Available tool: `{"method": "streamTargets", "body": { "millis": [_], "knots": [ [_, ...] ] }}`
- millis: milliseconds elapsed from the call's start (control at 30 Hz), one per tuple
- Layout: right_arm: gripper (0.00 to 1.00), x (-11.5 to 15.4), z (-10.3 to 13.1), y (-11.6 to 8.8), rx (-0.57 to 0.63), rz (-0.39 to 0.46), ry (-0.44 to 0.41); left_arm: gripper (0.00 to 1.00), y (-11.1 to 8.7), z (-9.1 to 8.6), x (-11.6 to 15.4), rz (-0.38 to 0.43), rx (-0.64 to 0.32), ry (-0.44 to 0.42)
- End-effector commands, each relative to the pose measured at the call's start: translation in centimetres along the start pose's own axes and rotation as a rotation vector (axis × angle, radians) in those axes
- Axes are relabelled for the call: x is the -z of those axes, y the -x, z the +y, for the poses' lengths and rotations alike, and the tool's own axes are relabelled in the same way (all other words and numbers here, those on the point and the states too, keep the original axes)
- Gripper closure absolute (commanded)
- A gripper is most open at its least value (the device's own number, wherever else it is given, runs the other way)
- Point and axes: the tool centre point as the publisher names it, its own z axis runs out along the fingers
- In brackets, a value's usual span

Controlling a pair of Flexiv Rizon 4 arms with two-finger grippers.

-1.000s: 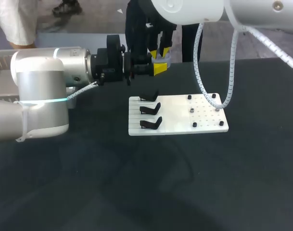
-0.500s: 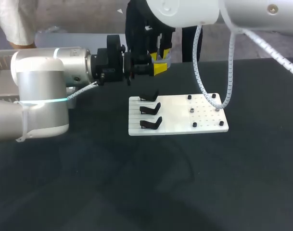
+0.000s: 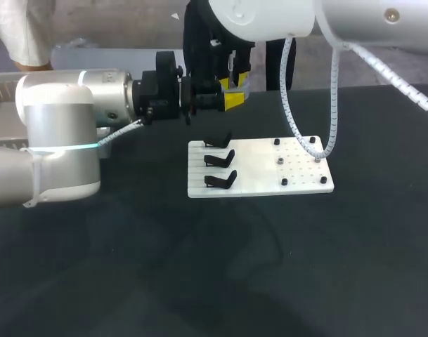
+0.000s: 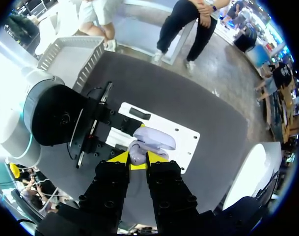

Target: Pick up each earbud case from the left stands, insert the matching earbuds, close the lid, and place the case in the box.

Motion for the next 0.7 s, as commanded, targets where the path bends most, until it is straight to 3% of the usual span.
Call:
{"method": "streamTargets", "body": {
  "millis": [33,367,433,567,700],
  "knots": [
    [1.00,-0.08,0.26,0.38,0.006,0.010,-0.004,1.00,0.01,-0.16,-0.02,-0.005,-0.005,0.007],
    [1.00,-0.55,0.48,0.44,0.017,0.032,-0.007,1.00,0.01,-0.16,-0.02,-0.005,-0.005,0.007],
    [0.79,-0.42,0.48,0.38,0.015,0.025,-0.004,1.00,0.01,-0.16,-0.02,-0.005,-0.005,0.007],
    [0.80,-0.29,0.42,0.35,0.012,0.022,-0.004,1.00,0.01,-0.16,-0.02,-0.005,-0.005,0.007],
    [0.70,-0.25,0.40,0.32,0.008,0.016,-0.002,1.00,0.01,-0.16,-0.02,-0.005,-0.005,0.007]
  ]
}}
